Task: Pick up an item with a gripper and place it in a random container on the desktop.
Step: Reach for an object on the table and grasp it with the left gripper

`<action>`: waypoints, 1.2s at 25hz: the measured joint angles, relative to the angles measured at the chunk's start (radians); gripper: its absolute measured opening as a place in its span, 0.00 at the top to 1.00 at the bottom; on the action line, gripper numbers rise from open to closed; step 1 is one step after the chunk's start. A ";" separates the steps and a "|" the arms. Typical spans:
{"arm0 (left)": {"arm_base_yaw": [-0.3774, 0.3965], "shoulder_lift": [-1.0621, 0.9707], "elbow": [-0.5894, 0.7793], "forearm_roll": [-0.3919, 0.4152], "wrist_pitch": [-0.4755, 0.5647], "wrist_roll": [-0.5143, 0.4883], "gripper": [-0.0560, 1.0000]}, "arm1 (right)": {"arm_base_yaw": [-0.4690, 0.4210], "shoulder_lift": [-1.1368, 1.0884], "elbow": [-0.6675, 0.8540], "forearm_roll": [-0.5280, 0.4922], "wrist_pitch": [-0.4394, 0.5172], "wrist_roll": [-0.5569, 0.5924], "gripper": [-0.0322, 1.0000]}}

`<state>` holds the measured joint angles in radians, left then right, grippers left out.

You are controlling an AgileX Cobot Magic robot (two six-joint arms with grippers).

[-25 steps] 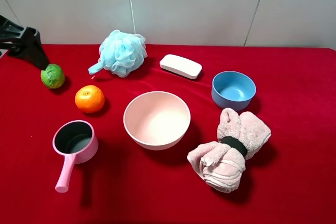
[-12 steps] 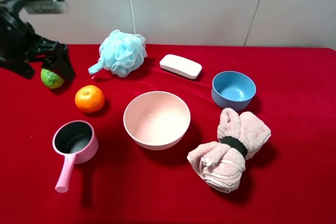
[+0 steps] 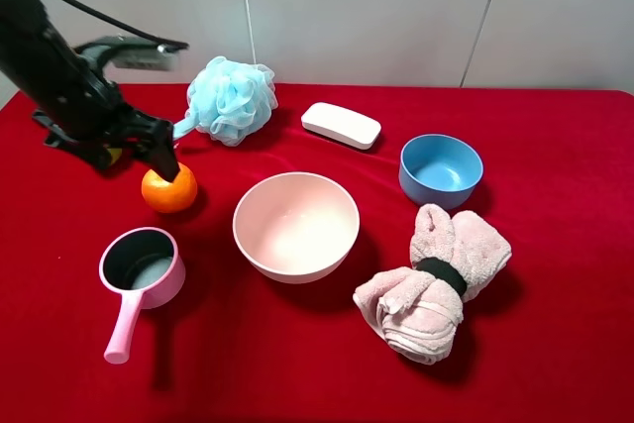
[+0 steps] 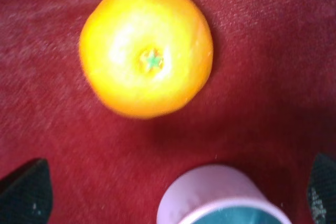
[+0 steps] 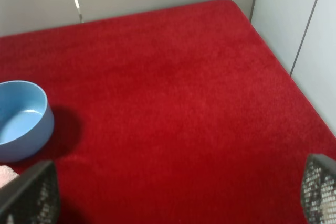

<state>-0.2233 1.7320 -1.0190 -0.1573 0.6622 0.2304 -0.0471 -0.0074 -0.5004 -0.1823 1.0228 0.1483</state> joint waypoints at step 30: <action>-0.008 0.236 -0.019 0.017 -0.247 0.030 0.03 | 0.000 0.000 0.000 0.000 0.000 0.000 0.30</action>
<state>-0.2310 1.9677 -1.0379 -0.1405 0.4148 0.2603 -0.0471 -0.0074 -0.5004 -0.1823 1.0228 0.1483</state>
